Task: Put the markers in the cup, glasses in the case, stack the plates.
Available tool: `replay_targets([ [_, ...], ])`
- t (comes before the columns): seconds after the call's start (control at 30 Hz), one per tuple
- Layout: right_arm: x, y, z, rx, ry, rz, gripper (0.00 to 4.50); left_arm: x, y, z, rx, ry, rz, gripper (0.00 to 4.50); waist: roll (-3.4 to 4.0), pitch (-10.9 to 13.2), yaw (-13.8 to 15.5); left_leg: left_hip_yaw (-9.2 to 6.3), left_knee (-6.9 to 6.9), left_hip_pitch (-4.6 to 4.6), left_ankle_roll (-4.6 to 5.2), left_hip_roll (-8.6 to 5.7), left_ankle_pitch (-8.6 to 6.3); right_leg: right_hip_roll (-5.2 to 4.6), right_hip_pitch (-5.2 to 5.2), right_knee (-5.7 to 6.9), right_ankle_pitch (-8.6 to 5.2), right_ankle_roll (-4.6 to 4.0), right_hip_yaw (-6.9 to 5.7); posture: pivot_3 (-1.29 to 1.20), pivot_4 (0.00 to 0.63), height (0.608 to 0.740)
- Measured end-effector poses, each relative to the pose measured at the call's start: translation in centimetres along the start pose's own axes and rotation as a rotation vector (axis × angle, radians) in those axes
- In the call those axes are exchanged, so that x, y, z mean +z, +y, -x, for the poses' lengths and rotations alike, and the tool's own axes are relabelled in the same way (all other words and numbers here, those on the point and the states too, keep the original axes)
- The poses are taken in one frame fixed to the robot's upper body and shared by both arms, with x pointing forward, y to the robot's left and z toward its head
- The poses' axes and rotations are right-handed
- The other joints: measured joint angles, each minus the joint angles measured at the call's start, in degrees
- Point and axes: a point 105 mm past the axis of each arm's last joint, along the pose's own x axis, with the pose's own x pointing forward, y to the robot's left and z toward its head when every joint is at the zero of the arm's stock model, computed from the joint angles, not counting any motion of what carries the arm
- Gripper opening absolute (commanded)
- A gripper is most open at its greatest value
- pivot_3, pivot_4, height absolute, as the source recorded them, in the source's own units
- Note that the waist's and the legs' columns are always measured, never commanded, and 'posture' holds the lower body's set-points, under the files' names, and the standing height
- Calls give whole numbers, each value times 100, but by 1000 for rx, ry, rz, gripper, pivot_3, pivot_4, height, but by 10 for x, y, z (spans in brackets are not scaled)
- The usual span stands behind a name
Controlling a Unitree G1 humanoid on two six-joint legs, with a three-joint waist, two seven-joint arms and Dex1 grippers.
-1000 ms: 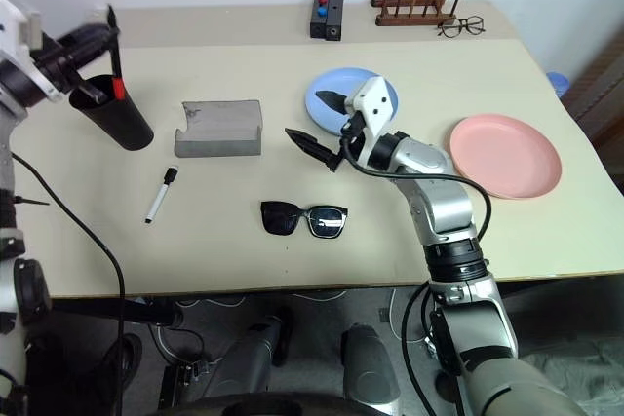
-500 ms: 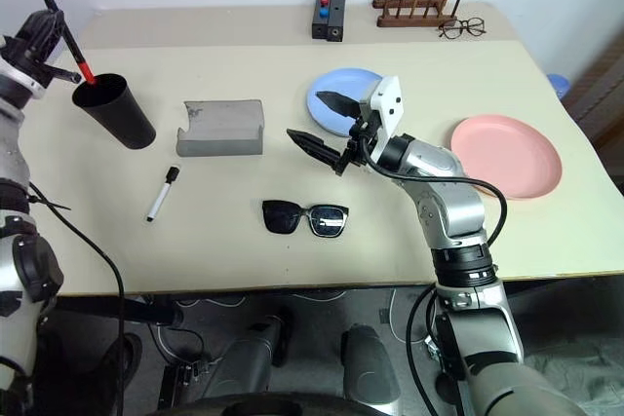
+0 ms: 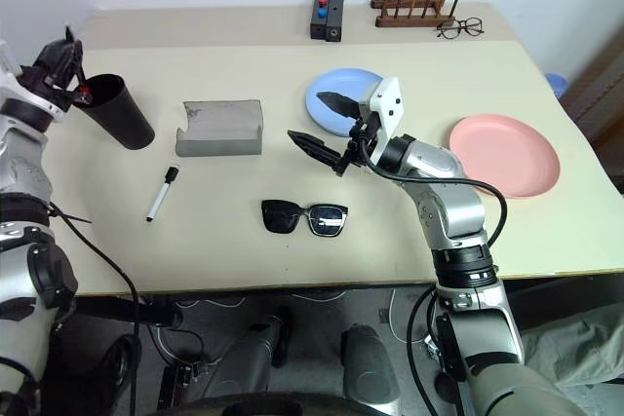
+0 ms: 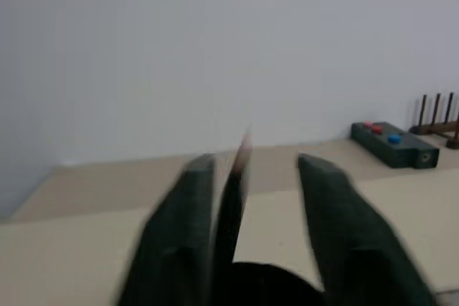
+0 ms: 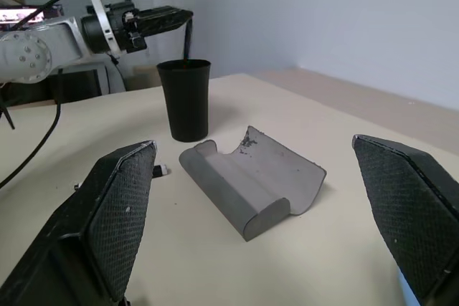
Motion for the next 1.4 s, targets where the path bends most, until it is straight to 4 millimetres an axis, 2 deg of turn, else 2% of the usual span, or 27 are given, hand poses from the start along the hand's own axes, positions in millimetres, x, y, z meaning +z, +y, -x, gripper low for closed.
replay_targets([
  [0.1, 0, 0, 0, 0, 0, 1, 4500, 1, -1, 0, -5, -2, -5, 4438, 0, 0, -2, 0, 0, 0, 0, 0, 0, 0, 0, 0, 0, 0, 0, 0, 150, 740],
  [0.27, 1, 0, 0, 0, -4, 10, 4500, 14, -13, -4, -86, -6, 10, 4438, 0, 0, -12, 1, -1, 1, 0, 0, 0, 0, 0, 0, 0, 0, 2, 0, 150, 740],
  [0.37, 1, 0, -1, -1, -6, 16, 4500, 16, -34, -1, -212, 37, 36, 4438, 0, 0, -19, 1, -2, 0, 0, 2, 0, 1, -2, 2, 0, -1, 5, 0, 150, 740],
  [0.5, 1, 1, -1, 0, -5, 25, 4500, 19, -60, 8, -327, 96, 77, 4438, 0, 0, -16, 1, -1, 2, -1, 3, 0, 1, -2, 3, -1, -1, 8, 0, 150, 740],
  [0.57, 0, 2, -2, 5, -2, 30, 4500, 21, -66, 10, -341, 141, 108, 4438, 0, 0, -12, 0, -1, 1, -1, 3, 0, 1, -3, 3, -1, -1, 8, 0, 150, 740],
  [0.67, -1, 3, -3, 7, -4, 33, 4500, 17, -76, 26, -396, 272, 150, 4438, 2, 1, -24, 3, -5, 3, -1, 4, -1, 1, -4, 3, -1, -2, 13, 0, 150, 740],
  [0.8, -3, 2, -4, 5, 1, 32, 4500, 0, -95, 50, -463, 443, 194, 4438, 3, 1, -14, 3, -6, 4, -1, 6, -1, 1, -4, 3, -2, -3, 15, 0, 150, 740],
  [1.03, -2, 3, -4, 10, -9, 42, 4500, -27, -97, 78, -377, 685, 161, 4438, 3, 1, 12, 1, -7, 5, -3, 5, -2, -2, -9, -6, -2, -4, 15, 0, 150, 740],
  [1.1, -2, 3, -4, 9, -8, 43, 4500, -41, -95, 83, -326, 758, 151, 4438, 4, 1, 14, 0, -8, 6, -3, 5, -2, -2, -10, -6, -2, -4, 15, 0, 150, 740],
  [1.23, -3, 4, -5, 11, -5, 43, 4500, -69, -90, 84, -210, 883, 227, 4438, 2, 0, 30, -2, -5, 5, -2, 5, -2, 0, -11, -6, -1, -3, 11, 0, 150, 740],
  [1.4, -6, 7, -6, 20, 6, 40, 4500, -82, -86, 70, -137, 944, 232, 4438, 2, 0, 33, 0, -6, 5, -2, 2, -2, -2, -4, -6, -1, -3, 11, 0, 150, 740],
])
